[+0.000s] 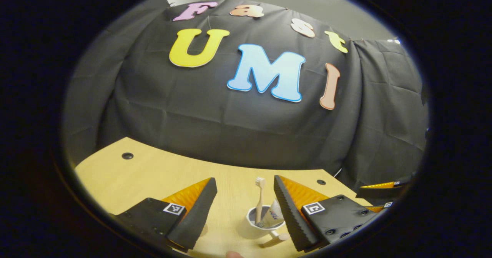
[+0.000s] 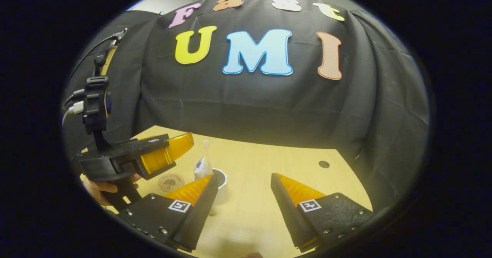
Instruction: Put the toothbrush and toothpaste on the desktop into the cup, then pick up the cup and place it on the coaster on the desktop.
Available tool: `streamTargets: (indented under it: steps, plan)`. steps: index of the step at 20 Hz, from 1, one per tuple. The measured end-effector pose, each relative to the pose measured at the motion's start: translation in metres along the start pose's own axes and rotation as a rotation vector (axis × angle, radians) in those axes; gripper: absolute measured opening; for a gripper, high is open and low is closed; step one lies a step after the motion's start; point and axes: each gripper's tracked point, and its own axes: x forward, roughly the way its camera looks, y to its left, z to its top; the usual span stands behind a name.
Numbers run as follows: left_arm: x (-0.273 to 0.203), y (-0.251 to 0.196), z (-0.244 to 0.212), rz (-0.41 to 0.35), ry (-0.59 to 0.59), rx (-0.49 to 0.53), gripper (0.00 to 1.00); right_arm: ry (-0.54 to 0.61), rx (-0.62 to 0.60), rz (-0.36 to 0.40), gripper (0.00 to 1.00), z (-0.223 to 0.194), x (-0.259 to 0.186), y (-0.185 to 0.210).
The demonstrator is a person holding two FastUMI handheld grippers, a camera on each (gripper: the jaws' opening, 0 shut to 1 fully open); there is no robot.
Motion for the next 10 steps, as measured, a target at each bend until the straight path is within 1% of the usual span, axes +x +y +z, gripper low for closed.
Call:
streamTargets:
  steps: [2, 3, 7, 10]
  plan:
    - [-0.009, 0.009, 0.010, 0.008, -0.009, 0.016, 0.92, 0.025, -0.015, 0.006, 0.87, -0.002, 0.004, 0.012]
    - [-0.014, 0.013, 0.011, 0.012, -0.012, 0.022, 0.95, 0.045, -0.022, 0.009, 0.87, -0.005, 0.006, 0.017]
    - [-0.033, 0.034, 0.022, 0.035, -0.019, 0.040, 0.95, 0.140, -0.033, 0.022, 0.87, -0.017, 0.015, 0.040]
    - [-0.046, 0.050, 0.026, 0.049, -0.014, 0.041, 0.95, 0.226, -0.018, 0.028, 0.87, -0.030, 0.022, 0.053]
